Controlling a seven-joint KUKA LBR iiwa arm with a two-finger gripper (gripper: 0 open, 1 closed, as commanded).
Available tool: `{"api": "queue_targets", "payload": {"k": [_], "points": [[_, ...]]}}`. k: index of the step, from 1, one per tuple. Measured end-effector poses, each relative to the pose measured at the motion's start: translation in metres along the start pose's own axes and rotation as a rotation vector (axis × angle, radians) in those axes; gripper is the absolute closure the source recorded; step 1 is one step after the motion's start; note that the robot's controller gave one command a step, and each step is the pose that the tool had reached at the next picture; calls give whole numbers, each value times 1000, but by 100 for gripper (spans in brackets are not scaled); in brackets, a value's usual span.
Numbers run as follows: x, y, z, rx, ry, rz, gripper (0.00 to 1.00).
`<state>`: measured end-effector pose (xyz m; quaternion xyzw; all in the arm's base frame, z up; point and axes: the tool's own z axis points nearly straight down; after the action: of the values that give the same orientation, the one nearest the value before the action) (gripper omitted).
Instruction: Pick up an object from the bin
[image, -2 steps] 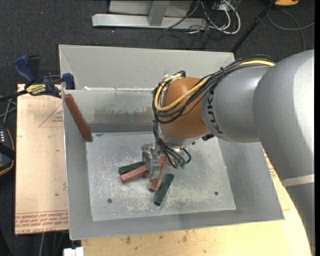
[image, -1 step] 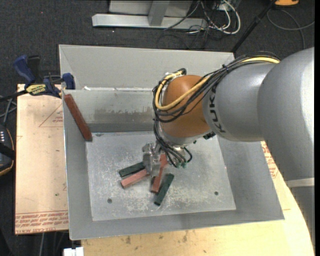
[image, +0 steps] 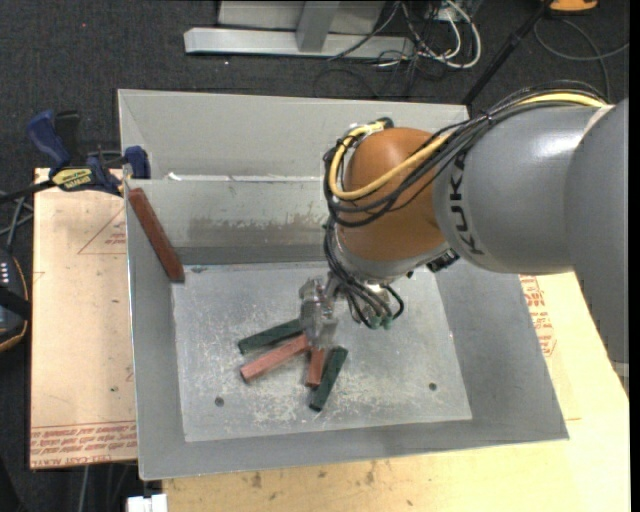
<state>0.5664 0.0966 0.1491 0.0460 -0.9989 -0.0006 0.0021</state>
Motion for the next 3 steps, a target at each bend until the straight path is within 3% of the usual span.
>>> {"api": "queue_targets", "payload": {"k": [1, 2, 3], "points": [[11, -30, -68, 0, -2, 86, 100], [33, 98, 1, -2, 0, -279, 0], [31, 93, -2, 0, -4, -269, 0]]}}
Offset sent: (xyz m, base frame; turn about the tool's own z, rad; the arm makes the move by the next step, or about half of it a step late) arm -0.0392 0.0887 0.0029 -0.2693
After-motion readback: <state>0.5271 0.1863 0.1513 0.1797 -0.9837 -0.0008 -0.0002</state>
